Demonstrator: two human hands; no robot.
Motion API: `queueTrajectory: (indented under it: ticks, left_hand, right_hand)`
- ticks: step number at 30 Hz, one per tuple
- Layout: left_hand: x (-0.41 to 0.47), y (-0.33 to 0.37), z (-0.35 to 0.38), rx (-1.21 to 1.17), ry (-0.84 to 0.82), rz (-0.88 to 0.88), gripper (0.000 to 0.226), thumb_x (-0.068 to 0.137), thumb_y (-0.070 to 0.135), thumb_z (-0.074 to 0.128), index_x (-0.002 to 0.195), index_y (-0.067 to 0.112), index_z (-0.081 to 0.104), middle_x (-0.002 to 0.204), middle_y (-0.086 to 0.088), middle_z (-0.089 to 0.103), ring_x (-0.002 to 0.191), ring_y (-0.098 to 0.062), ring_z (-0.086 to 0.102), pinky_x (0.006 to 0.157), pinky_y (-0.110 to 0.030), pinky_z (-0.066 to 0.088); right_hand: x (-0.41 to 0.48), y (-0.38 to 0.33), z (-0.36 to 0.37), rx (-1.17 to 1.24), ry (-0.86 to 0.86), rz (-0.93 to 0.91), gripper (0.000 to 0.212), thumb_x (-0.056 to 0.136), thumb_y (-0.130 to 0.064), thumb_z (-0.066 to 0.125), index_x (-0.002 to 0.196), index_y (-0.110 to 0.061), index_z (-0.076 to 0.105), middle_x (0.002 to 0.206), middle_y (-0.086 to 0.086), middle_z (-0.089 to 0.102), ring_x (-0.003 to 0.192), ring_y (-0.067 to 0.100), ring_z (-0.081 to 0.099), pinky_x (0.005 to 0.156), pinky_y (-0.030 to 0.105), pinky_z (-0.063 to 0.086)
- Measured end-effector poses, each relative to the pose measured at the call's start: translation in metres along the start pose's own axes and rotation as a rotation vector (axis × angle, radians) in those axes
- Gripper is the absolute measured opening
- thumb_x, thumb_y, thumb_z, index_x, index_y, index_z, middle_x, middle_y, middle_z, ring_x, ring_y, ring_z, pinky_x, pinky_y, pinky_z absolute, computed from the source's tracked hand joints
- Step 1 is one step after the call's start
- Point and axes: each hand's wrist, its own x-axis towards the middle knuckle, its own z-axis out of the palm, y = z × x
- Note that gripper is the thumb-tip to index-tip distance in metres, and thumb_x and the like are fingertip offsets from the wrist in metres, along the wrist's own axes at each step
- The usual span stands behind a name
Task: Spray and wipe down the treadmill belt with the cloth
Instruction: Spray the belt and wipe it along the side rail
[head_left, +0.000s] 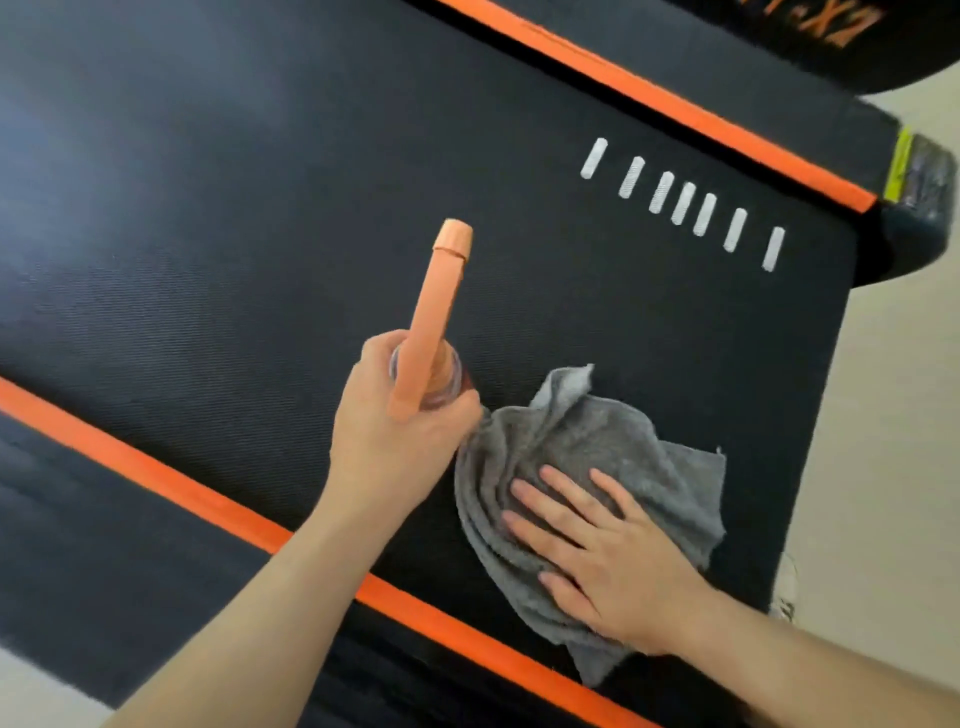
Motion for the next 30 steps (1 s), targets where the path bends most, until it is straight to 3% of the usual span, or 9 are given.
queueTrajectory:
  ticks: [3,6,9,12,16,20,23,27,30]
  left_hand:
    - [-0.014,0.018,0.028,0.06,-0.055,0.193,0.059,0.075,0.013,0.078,0.094,0.06,0.047,0.102,0.017,0.064,0.095,-0.001,0.059,0.079,-0.014,0.042]
    - [-0.019,0.031,0.058,-0.003,-0.049,0.212,0.068,0.077,0.012,0.077,0.105,0.065,0.045,0.103,0.032,0.061,0.1,0.003,0.059,0.081,-0.013,0.041]
    - [-0.02,0.048,0.093,0.009,-0.114,0.306,0.072,0.076,0.019,0.075,0.103,0.075,0.039,0.1,0.031,0.059,0.101,-0.007,0.06,0.084,-0.014,0.041]
    - [-0.024,0.067,0.13,0.009,-0.197,0.359,0.075,0.076,0.014,0.075,0.094,0.078,0.04,0.099,0.026,0.06,0.097,-0.015,0.06,0.087,-0.024,0.044]
    - [-0.033,0.087,0.172,0.051,-0.23,0.385,0.08,0.077,0.01,0.076,0.088,0.08,0.038,0.096,0.039,0.054,0.098,-0.015,0.058,0.09,-0.034,0.047]
    - [-0.039,0.085,0.18,0.045,-0.201,0.358,0.067,0.077,0.017,0.077,0.099,0.071,0.044,0.099,0.041,0.053,0.099,-0.009,0.057,0.089,-0.033,0.048]
    - [-0.041,0.079,0.177,0.014,-0.232,0.233,0.039,0.075,0.03,0.076,0.096,0.051,0.05,0.095,0.034,0.054,0.091,0.0,0.057,0.082,-0.034,0.052]
    - [-0.043,0.081,0.17,0.025,-0.295,0.208,0.044,0.076,0.03,0.076,0.097,0.056,0.048,0.099,0.02,0.058,0.092,-0.002,0.059,0.083,-0.033,0.051]
    - [-0.046,0.083,0.166,0.066,-0.317,0.291,0.062,0.077,0.028,0.077,0.102,0.07,0.038,0.11,0.029,0.055,0.105,-0.002,0.056,0.087,-0.026,0.047]
  right_hand:
    - [-0.034,0.071,0.006,-0.022,-0.045,0.031,0.063,0.098,-0.055,0.034,0.157,-0.038,0.018,0.164,-0.01,0.017,0.151,0.018,0.018,0.118,0.046,0.015]
    - [-0.055,0.125,0.012,0.061,0.019,0.395,0.066,0.097,-0.058,0.026,0.158,-0.04,0.005,0.164,-0.01,0.014,0.15,0.02,0.02,0.115,0.049,0.016]
    - [-0.067,0.166,0.017,0.198,0.143,0.82,0.072,0.094,-0.062,0.018,0.159,-0.032,0.009,0.166,-0.006,0.01,0.153,0.021,0.011,0.118,0.051,0.014]
    - [-0.062,0.193,0.03,0.561,0.347,1.074,0.079,0.096,-0.06,0.025,0.16,-0.02,0.002,0.167,0.003,0.0,0.153,0.023,0.001,0.124,0.049,0.01]
    - [-0.05,0.177,0.031,1.017,0.637,1.367,0.077,0.098,-0.054,0.032,0.159,-0.013,0.008,0.164,0.009,0.021,0.15,0.024,0.023,0.122,0.044,0.023]
    - [-0.062,0.092,0.026,0.819,0.523,1.341,0.07,0.103,-0.044,0.028,0.157,-0.004,0.01,0.161,0.023,0.019,0.148,0.034,0.024,0.121,0.039,0.02]
    - [-0.079,0.023,0.027,0.514,0.285,1.212,0.068,0.099,-0.046,0.028,0.156,-0.008,0.019,0.158,0.03,0.021,0.144,0.047,0.027,0.113,0.056,0.03]
    - [-0.109,-0.045,0.02,0.302,0.071,0.59,0.059,0.094,-0.05,0.038,0.152,-0.037,0.033,0.164,0.0,0.025,0.151,0.029,0.019,0.112,0.07,0.02]
    - [-0.115,-0.026,0.019,0.276,0.009,0.235,0.055,0.095,-0.054,0.04,0.148,-0.045,0.035,0.156,-0.01,0.038,0.142,0.017,0.036,0.112,0.059,0.023]
